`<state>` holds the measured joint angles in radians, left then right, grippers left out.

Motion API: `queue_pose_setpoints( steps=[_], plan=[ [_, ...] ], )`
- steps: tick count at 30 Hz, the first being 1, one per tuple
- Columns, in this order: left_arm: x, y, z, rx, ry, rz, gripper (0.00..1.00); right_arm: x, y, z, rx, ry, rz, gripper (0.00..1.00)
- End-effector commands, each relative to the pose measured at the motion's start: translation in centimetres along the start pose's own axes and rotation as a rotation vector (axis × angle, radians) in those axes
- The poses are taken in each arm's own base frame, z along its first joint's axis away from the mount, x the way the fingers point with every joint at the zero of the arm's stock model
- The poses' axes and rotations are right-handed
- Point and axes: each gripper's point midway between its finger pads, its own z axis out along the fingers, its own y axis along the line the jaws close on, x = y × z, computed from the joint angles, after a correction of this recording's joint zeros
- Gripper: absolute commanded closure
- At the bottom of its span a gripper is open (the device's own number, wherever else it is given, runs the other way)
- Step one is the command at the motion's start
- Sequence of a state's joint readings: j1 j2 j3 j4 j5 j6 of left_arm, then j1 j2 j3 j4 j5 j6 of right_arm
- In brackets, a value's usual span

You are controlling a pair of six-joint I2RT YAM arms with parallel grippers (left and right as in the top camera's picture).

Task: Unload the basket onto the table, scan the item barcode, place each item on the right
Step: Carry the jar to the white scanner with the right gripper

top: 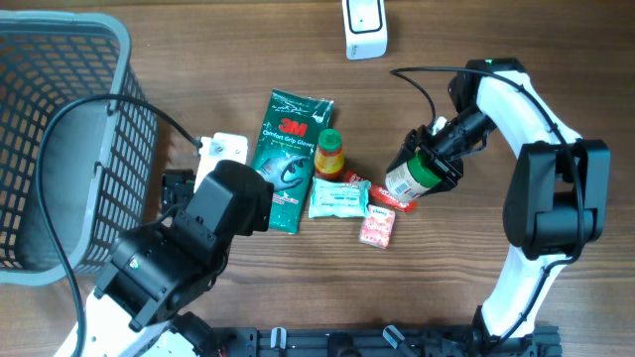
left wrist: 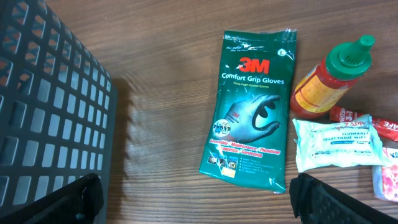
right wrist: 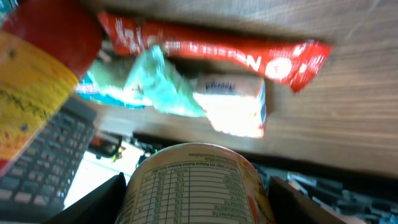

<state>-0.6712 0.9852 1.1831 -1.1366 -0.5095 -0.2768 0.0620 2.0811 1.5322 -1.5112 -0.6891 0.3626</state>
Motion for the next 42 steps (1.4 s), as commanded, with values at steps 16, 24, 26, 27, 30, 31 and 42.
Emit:
queue_pose_setpoints(
  steps=[16, 24, 26, 27, 30, 31, 42],
  plan=[
    [-0.1, 0.0, -0.1, 0.004, -0.003, -0.024, 0.00, 4.8, 3.1, -3.6, -0.090, -0.096, -0.220, 0.46],
    [-0.1, 0.0, -0.1, 0.004, -0.003, -0.024, 0.00, 8.6, 3.5, -4.6, 0.032, -0.268, -0.283, 0.45],
    [-0.1, 0.0, -0.1, 0.004, -0.003, -0.024, 0.00, 10.0, 4.4, -4.7, 0.021, -0.297, -0.321, 0.45],
    [-0.1, 0.0, -0.1, 0.004, -0.003, -0.024, 0.00, 10.6, 4.8, -4.7, 0.013, -0.312, -0.332, 0.45],
    [-0.1, 0.0, -0.1, 0.004, -0.003, -0.024, 0.00, 11.8, 5.6, -4.8, 0.005, -0.360, -0.358, 0.44],
    [-0.1, 0.0, -0.1, 0.004, -0.003, -0.024, 0.00, 11.7, 5.6, -4.9, 0.020, -0.387, -0.352, 0.44],
    [-0.1, 0.0, -0.1, 0.004, -0.003, -0.024, 0.00, 4.1, 7.2, -10.5, 0.137, -0.908, -0.332, 0.45]
  ],
)
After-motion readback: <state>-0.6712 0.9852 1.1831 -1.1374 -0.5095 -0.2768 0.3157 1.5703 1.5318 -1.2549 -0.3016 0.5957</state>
